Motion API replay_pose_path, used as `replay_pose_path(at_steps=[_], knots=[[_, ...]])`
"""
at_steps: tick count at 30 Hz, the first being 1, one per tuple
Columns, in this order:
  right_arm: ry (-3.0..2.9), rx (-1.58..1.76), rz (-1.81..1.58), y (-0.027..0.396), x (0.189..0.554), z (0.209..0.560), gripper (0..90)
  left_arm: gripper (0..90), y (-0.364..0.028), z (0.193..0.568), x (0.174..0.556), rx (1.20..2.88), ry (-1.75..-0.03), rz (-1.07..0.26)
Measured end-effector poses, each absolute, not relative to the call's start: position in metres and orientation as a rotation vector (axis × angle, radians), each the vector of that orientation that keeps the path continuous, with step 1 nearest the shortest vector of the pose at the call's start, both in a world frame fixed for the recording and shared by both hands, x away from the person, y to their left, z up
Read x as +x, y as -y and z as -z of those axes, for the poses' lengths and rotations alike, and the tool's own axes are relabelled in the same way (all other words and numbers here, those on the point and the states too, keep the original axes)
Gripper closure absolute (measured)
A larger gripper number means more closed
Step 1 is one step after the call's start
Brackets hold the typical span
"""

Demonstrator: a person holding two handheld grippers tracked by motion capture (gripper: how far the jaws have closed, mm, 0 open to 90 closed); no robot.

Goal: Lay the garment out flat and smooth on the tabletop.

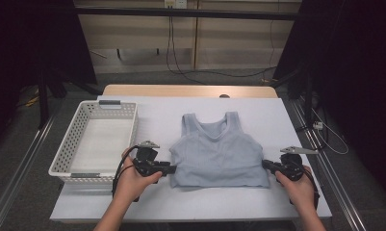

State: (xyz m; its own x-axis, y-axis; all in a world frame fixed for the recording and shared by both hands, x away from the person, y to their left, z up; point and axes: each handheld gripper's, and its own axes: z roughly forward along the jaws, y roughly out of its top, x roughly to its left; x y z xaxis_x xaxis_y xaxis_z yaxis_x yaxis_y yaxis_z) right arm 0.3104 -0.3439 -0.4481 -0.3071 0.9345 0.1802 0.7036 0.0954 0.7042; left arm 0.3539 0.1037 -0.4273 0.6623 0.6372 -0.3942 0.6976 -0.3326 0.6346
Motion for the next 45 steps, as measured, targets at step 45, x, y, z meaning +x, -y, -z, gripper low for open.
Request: replay_pose_path(at_steps=[45], knots=[[-2.085,1.466,-1.14,0.33,0.296,0.439,63.3,63.7,-0.104,0.427,0.341,2.135,-1.039,0.156]])
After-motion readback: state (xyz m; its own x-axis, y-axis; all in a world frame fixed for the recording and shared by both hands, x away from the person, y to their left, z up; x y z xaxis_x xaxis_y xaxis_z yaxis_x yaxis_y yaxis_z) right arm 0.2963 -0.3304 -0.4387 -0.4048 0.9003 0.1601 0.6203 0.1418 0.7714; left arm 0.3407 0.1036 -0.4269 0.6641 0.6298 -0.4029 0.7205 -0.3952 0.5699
